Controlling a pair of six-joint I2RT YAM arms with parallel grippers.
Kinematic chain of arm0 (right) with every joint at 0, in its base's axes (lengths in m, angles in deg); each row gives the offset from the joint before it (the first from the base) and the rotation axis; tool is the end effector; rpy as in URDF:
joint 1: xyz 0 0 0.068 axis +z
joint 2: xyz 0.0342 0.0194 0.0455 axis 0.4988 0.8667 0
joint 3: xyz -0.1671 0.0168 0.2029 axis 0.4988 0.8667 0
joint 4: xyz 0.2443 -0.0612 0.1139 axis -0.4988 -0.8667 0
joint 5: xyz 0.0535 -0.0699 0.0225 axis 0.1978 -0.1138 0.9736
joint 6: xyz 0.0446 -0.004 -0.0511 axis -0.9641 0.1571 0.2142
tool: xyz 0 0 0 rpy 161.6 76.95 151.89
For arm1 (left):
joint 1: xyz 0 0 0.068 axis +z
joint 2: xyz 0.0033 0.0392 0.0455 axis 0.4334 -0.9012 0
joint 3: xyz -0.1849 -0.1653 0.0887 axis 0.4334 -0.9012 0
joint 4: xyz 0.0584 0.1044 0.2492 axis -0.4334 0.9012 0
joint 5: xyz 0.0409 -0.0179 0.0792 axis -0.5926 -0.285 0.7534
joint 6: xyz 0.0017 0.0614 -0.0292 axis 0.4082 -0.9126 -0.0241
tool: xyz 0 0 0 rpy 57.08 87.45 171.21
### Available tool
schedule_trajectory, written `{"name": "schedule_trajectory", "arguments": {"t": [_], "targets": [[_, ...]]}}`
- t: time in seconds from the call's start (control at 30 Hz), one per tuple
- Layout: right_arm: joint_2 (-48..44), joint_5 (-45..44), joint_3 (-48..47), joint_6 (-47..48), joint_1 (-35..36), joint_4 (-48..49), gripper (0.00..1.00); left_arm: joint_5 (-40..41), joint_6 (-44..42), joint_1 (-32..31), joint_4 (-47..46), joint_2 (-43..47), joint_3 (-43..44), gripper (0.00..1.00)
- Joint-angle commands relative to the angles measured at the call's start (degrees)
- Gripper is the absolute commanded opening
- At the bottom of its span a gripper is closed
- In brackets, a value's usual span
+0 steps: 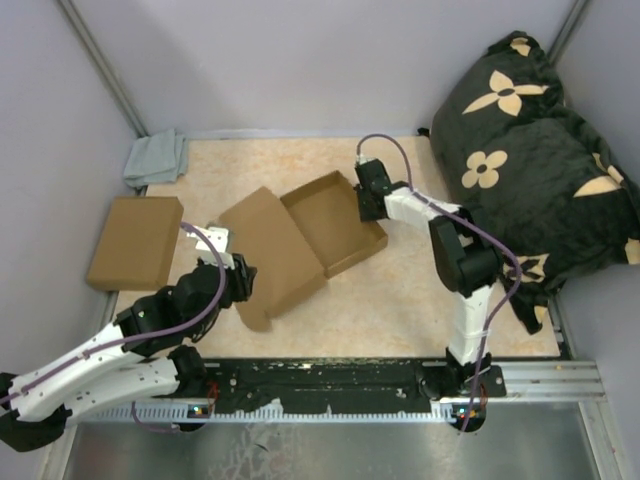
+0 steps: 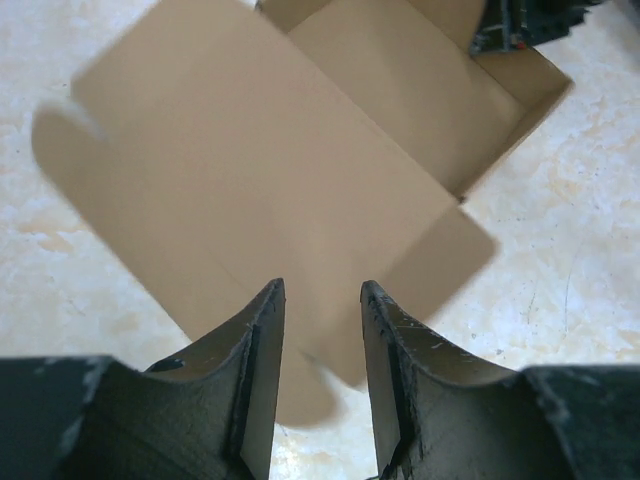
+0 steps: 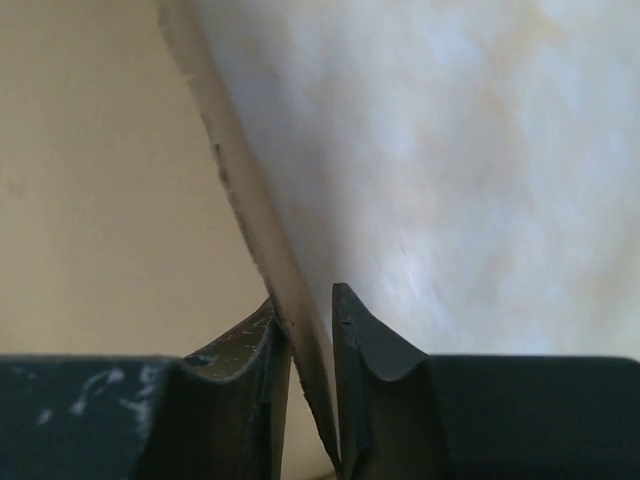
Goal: Fold the paper box
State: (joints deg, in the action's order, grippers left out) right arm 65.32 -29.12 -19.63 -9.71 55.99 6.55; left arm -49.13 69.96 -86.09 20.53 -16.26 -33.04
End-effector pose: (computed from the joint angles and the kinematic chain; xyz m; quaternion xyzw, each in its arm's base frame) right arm 0.4252 0.1985 0.1424 -0.1129 0.9371 0.0273 0.3291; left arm 0.1142 -0.1319 0.2977 0.0732 0.8258 -0.1244 0.5452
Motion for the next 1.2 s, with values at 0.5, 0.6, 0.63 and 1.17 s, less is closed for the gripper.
{"name": "schedule_trajectory", "arguments": {"t": [0.5, 0.6, 0.63, 1.17], "targets": [[-49.99, 18.11, 34.28, -28.9, 28.44, 4.34, 0.99, -0.25, -0.53, -0.33, -1.26, 0.89, -0.63, 0.43], [-52.01, 11.01, 33.15, -24.63, 28.6, -0.17, 0.99, -0.32, -0.26, -0.33, -1.3, 1.3, -0.73, 0.43], [-52.47, 5.36, 32.42, -22.23, 28.12, -2.16, 0.99, -0.39, -0.11, -0.33, -1.4, 1.41, -0.85, 0.43], [-34.27, 8.68, 25.86, -17.0, 10.42, 2.11, 0.72, -0.77, 2.63, -0.33, -4.2, -0.82, -2.79, 0.45]]}}
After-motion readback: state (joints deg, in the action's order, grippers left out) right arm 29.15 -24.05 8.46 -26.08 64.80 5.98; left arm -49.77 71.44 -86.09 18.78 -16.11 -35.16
